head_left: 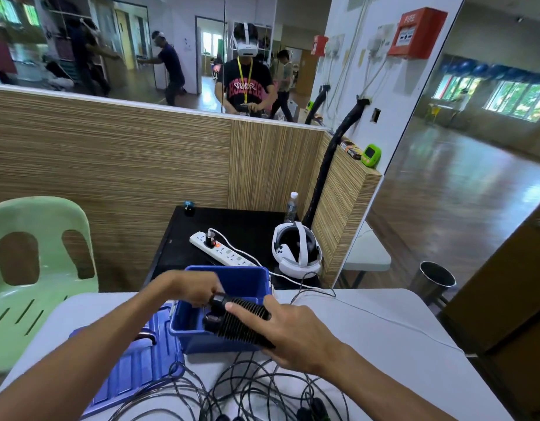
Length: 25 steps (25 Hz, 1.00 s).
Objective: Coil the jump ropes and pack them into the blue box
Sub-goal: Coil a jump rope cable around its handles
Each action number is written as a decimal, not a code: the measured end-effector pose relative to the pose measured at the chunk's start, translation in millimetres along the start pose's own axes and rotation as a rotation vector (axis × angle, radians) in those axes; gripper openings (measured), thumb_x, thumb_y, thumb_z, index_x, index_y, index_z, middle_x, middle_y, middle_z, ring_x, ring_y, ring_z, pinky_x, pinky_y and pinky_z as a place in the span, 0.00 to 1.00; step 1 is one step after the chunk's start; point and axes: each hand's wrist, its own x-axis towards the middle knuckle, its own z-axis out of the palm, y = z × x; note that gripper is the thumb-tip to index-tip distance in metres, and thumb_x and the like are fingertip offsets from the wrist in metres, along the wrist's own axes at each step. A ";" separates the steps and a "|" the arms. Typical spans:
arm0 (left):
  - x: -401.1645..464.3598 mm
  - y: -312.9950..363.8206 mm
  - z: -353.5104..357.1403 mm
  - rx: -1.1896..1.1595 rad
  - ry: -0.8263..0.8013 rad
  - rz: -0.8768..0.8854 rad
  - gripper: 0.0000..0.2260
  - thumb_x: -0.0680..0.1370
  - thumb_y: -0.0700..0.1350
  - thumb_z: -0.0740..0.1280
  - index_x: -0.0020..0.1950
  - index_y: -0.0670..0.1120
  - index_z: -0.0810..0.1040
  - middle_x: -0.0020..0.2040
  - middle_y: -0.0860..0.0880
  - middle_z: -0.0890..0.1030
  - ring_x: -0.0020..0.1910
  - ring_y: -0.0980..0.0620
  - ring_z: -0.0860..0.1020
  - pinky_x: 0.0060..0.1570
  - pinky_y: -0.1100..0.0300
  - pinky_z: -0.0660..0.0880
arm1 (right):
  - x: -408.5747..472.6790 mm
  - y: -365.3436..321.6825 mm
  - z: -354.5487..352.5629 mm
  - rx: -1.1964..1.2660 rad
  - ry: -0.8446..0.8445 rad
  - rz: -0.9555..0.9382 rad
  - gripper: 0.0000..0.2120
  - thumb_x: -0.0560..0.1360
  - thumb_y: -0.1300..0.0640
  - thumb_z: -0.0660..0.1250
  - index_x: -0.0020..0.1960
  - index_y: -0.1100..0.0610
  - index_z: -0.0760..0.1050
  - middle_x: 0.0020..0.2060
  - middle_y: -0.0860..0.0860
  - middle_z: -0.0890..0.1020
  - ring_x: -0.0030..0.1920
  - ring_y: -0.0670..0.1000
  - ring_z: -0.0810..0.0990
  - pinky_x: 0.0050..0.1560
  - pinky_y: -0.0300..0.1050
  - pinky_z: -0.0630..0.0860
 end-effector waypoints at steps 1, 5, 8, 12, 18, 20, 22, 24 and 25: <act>3.8 12.1 -9.1 0.182 -0.060 -0.023 0.13 0.75 0.37 0.64 0.34 0.50 0.79 0.30 0.53 0.75 0.31 0.54 0.69 0.35 0.61 0.68 | 0.1 -1.7 1.3 -0.013 -0.018 -0.027 0.43 0.74 0.49 0.70 0.80 0.44 0.47 0.44 0.55 0.72 0.29 0.52 0.72 0.25 0.42 0.64; 12.7 60.7 -20.5 0.481 -0.233 -0.108 0.09 0.79 0.43 0.63 0.40 0.46 0.79 0.31 0.52 0.75 0.34 0.53 0.71 0.39 0.59 0.70 | 3.2 -5.4 1.0 -0.017 -0.075 -0.055 0.38 0.77 0.51 0.63 0.79 0.42 0.43 0.46 0.57 0.71 0.32 0.57 0.74 0.26 0.48 0.71; 5.5 96.4 -8.7 0.760 0.014 -0.082 0.07 0.78 0.40 0.65 0.50 0.40 0.81 0.37 0.48 0.79 0.40 0.48 0.77 0.43 0.55 0.72 | 6.5 -6.3 4.8 -0.017 -0.099 0.046 0.42 0.76 0.52 0.65 0.78 0.41 0.40 0.46 0.58 0.70 0.33 0.60 0.74 0.27 0.49 0.69; -1.8 91.3 19.6 0.774 0.685 0.176 0.05 0.73 0.35 0.66 0.45 0.43 0.79 0.43 0.45 0.79 0.45 0.46 0.80 0.42 0.57 0.74 | 4.5 5.7 1.3 0.049 -0.083 0.207 0.40 0.76 0.51 0.65 0.77 0.41 0.42 0.51 0.57 0.71 0.41 0.61 0.77 0.36 0.55 0.75; -9.9 41.8 60.6 0.264 1.150 0.472 0.17 0.68 0.30 0.74 0.55 0.40 0.80 0.47 0.47 0.82 0.48 0.50 0.77 0.48 0.61 0.76 | 12.8 3.3 -2.3 0.096 -0.050 0.292 0.39 0.76 0.50 0.66 0.76 0.41 0.44 0.51 0.56 0.70 0.42 0.60 0.78 0.37 0.52 0.76; -10.6 41.6 69.4 0.102 1.284 0.440 0.13 0.73 0.30 0.71 0.55 0.40 0.81 0.47 0.47 0.80 0.47 0.53 0.77 0.50 0.66 0.74 | 16.5 1.9 -1.0 0.098 -0.045 0.283 0.40 0.76 0.50 0.67 0.76 0.40 0.43 0.52 0.56 0.70 0.41 0.60 0.78 0.37 0.53 0.77; -9.7 38.3 74.8 -0.032 1.374 0.408 0.07 0.75 0.34 0.70 0.52 0.42 0.82 0.46 0.50 0.79 0.46 0.56 0.77 0.51 0.69 0.73 | 19.1 -1.0 0.7 0.115 -0.039 0.284 0.40 0.76 0.50 0.66 0.76 0.39 0.43 0.52 0.57 0.70 0.41 0.61 0.78 0.38 0.54 0.78; -11.4 36.3 78.6 -0.118 1.428 0.382 0.04 0.75 0.36 0.71 0.47 0.43 0.82 0.45 0.51 0.78 0.45 0.57 0.76 0.49 0.68 0.72 | 19.8 -4.4 2.4 0.128 -0.036 0.288 0.40 0.76 0.50 0.66 0.76 0.38 0.41 0.52 0.56 0.70 0.40 0.61 0.77 0.38 0.54 0.78; -12.7 36.2 80.3 -0.132 1.432 0.366 0.04 0.74 0.35 0.71 0.47 0.43 0.82 0.45 0.52 0.78 0.45 0.57 0.76 0.49 0.68 0.72 | 19.7 -5.4 3.4 0.137 -0.028 0.288 0.41 0.76 0.50 0.65 0.76 0.37 0.41 0.51 0.56 0.71 0.40 0.60 0.77 0.38 0.54 0.78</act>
